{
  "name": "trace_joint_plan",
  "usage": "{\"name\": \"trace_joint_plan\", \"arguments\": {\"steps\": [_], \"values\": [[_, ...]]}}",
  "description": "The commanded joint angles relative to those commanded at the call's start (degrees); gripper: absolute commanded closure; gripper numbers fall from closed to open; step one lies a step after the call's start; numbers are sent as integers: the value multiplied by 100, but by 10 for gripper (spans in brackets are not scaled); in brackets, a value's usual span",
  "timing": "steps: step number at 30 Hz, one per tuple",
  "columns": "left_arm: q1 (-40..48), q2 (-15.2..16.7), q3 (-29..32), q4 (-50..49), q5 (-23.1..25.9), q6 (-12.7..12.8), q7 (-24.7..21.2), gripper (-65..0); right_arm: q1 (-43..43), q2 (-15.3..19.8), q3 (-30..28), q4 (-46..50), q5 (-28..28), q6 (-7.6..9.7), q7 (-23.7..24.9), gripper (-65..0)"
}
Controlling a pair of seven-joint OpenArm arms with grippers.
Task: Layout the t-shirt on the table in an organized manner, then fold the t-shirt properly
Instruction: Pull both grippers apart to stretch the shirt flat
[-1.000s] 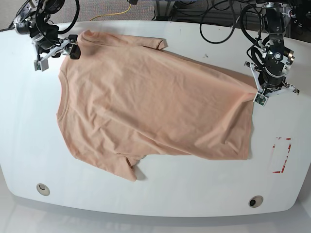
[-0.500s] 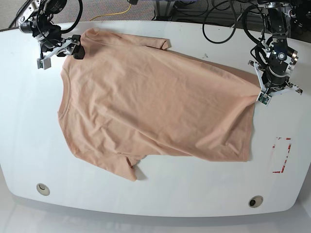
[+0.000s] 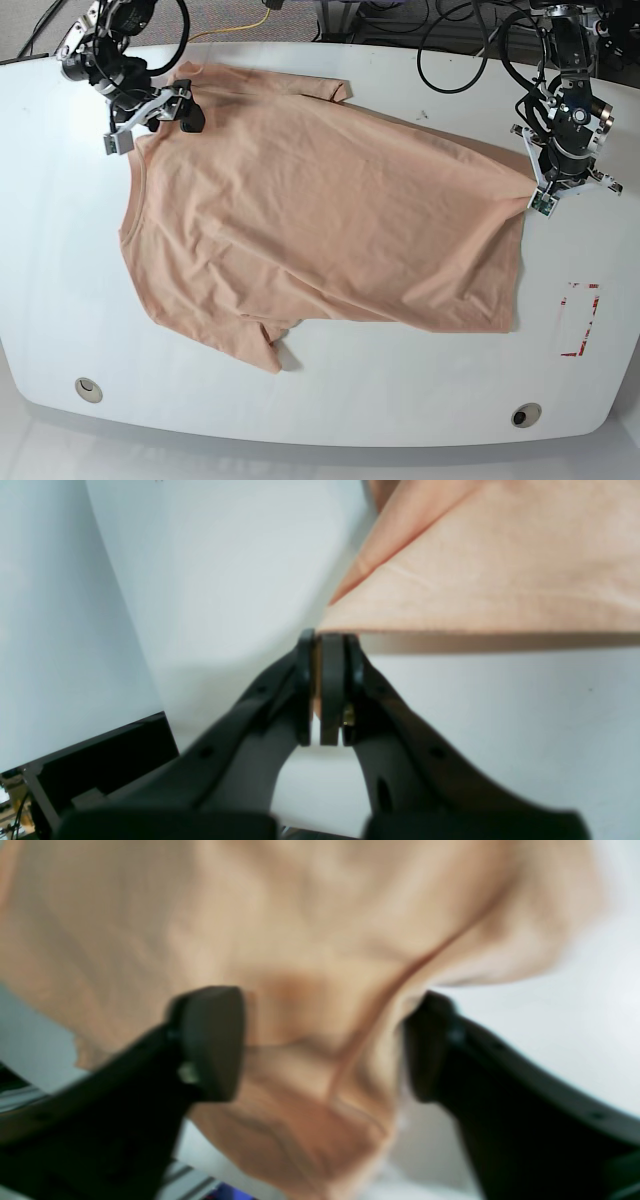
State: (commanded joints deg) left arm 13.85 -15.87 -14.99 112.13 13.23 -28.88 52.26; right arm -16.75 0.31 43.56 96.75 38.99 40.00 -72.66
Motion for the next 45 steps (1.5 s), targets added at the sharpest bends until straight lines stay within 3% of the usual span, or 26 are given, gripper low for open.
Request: {"name": "trace_joint_plan", "arguments": {"steps": [6, 8, 21, 30, 38, 45], "values": [[185, 0, 0, 0, 0, 0, 9, 0, -26, 0, 9, 9, 0, 0, -26, -54], [299, 0, 0, 0, -9, 0, 9, 0, -88, 0, 9, 26, -9, 0, -26, -14], [958, 18, 26, 0, -18, -9, 9, 0, -352, 18, 9, 809, -62, 0, -246, -3], [1002, -18, 26, -9, 0, -9, 9, 0, -325, 422, 0, 809, -18, 0, -264, -2], [985, -290, 158, -35, 0, -9, 9, 0, -70, 914, -9, 791, -9, 0, -378, -2], [985, -273, 167, -35, 0, -9, 9, 0, 62, 985, -18, 791, -9, 0, -668, -2]]}}
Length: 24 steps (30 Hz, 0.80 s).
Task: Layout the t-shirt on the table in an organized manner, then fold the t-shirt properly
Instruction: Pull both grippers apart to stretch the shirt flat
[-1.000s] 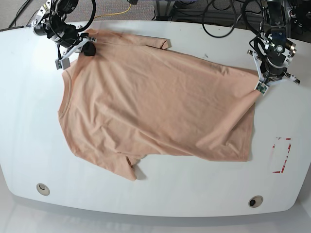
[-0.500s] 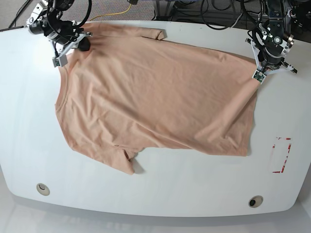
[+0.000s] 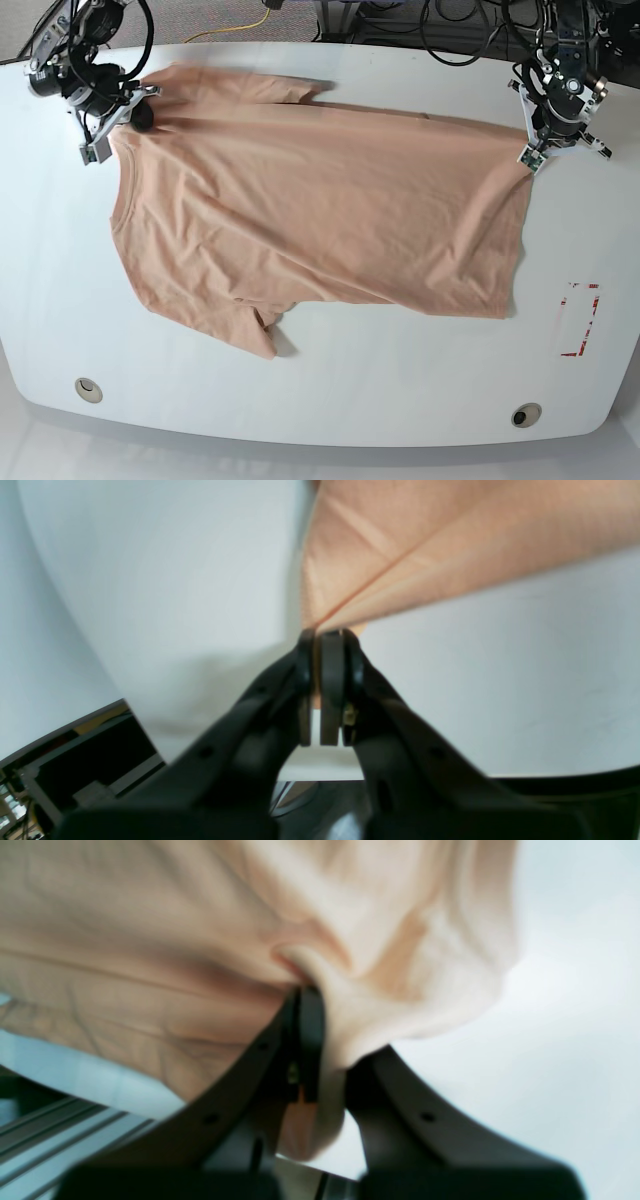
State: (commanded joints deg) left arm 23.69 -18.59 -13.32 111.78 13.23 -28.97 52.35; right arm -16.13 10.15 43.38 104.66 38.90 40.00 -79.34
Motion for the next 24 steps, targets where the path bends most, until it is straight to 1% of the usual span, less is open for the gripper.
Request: {"name": "trace_joint_plan", "arguments": {"steps": [5, 11, 17, 24], "values": [[44, 9, -9, 0, 0, 0, 0, 0, -44, -26, -18, 0, 9, 0, -53, -2], [158, 18, -9, 9, 0, 0, 9, 0, -220, -26, -211, 26, 9, 0, -53, -2], [176, 18, -18, 26, 0, 0, 18, 0, -387, -26, -193, 35, 9, 0, -66, -2], [360, 18, -35, 26, 0, 0, 18, 0, -633, -26, -220, 378, 9, 0, -66, -3]]}}
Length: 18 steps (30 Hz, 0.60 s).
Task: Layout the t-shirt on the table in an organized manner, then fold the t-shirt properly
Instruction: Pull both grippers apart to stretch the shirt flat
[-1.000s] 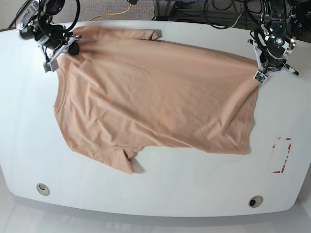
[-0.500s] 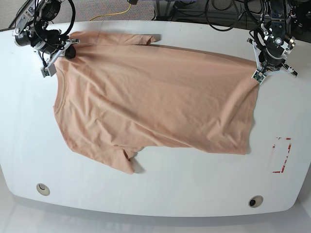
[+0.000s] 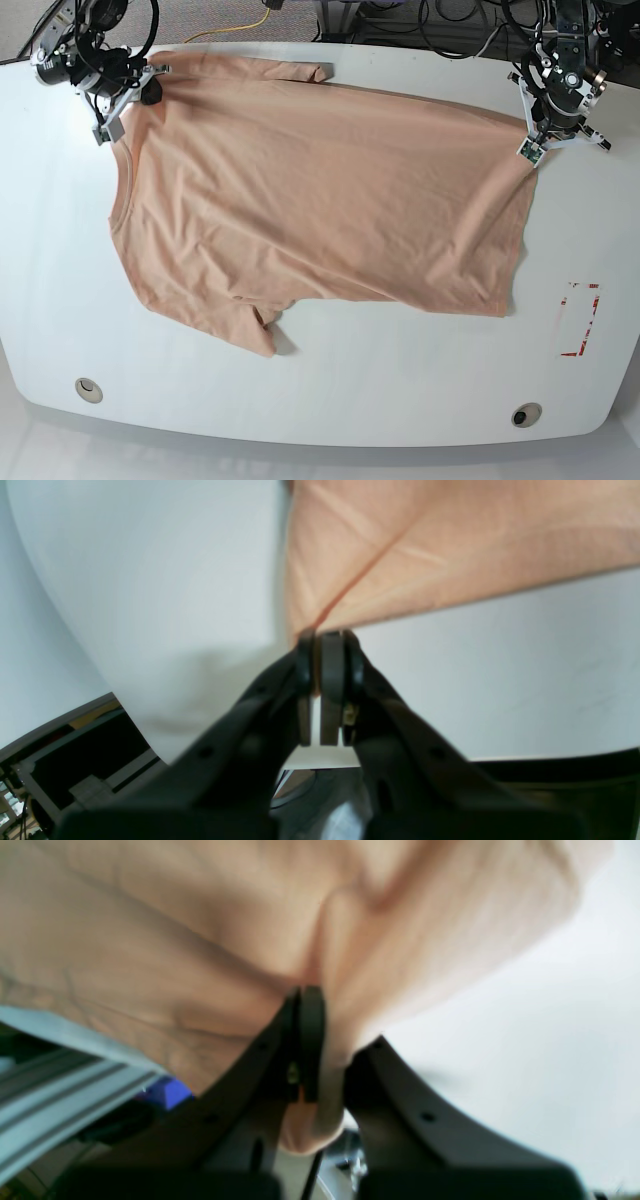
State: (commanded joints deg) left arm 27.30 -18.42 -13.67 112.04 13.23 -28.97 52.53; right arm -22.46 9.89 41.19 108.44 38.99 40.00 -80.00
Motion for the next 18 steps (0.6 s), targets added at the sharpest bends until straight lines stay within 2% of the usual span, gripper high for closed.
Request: {"name": "trace_joint_plan", "arguments": {"steps": [11, 15, 18], "values": [[-35, 0, 18, 237, 0, 0, 0, 0, 105, 35, -9, 105, 9, 0, 0, -2], [-325, 0, 9, 246, 9, 0, 26, 0, 158, 220, 0, 105, 88, 0, 0, -2], [-510, -26, 26, 246, 9, 0, 255, 0, 167, 316, 0, 79, 325, 0, 0, -2]]}}
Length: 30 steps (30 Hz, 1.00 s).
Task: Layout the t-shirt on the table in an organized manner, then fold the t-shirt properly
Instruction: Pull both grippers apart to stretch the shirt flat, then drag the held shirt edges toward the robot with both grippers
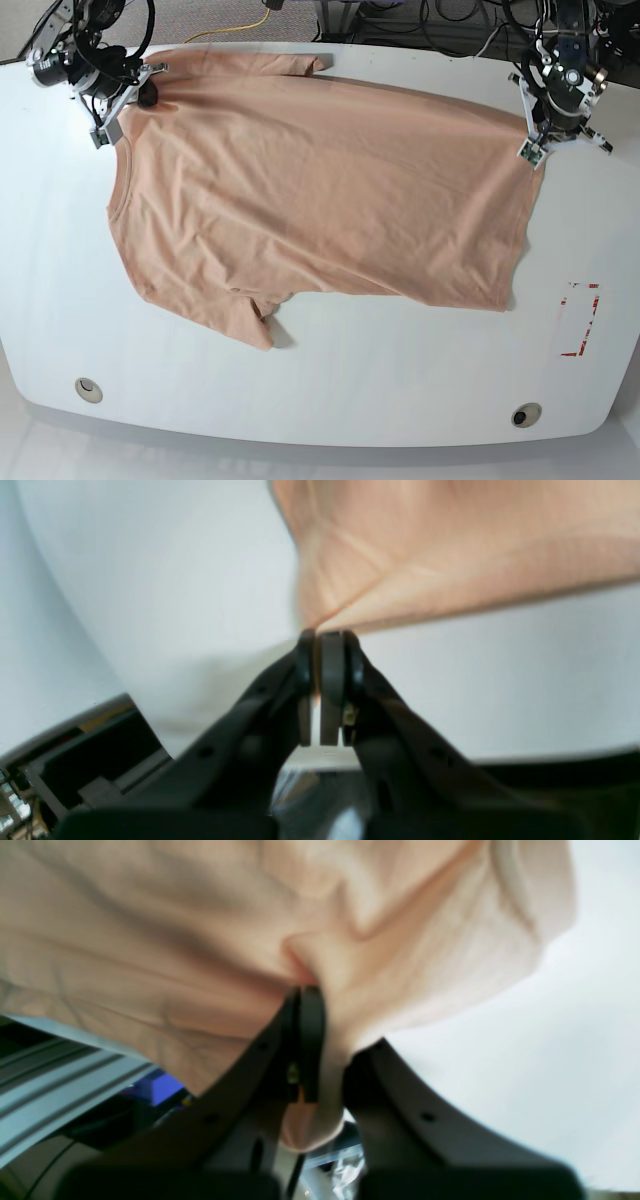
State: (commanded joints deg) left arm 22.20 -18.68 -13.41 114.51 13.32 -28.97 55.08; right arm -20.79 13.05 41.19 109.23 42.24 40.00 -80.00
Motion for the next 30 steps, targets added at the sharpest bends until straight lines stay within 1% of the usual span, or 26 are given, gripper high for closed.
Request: {"name": "trace_joint_plan", "arguments": {"steps": [5, 10, 12, 16, 19, 23, 27, 30], "values": [[-545, -9, 97, -35, 0, -9, 396, -1, 114, 237, -9, -9, 422, 0, 0, -2], [-905, -18, 448, -44, 0, -9, 448, -3, 369, 316, -9, -167, 501, 0, 0, -2], [-1064, -9, 527, -53, 0, -9, 448, -3, 519, 325, -9, -281, 501, 0, 0, -2], [-1424, 9, 923, -220, 9, 18, 457, -4, 870, 325, -18, -642, 466, 0, 0, -2], [-1591, 18, 1081, -308, 9, 35, 457, -4, 1064, 334, -18, -853, 466, 0, 0, -2], [-1802, 18, 1240, -545, 9, 35, 457, -4, 1380, 334, -18, -1143, 466, 0, 0, -2], [-2057, 26, 1275, -932, 9, 35, 448, -4, 1635, 334, -26, -1345, 422, 0, 0, -2], [-2207, 26, 1275, -1187, 9, 35, 440, -4, 1802, 334, -193, -1389, 167, 0, 0, -2]]}}
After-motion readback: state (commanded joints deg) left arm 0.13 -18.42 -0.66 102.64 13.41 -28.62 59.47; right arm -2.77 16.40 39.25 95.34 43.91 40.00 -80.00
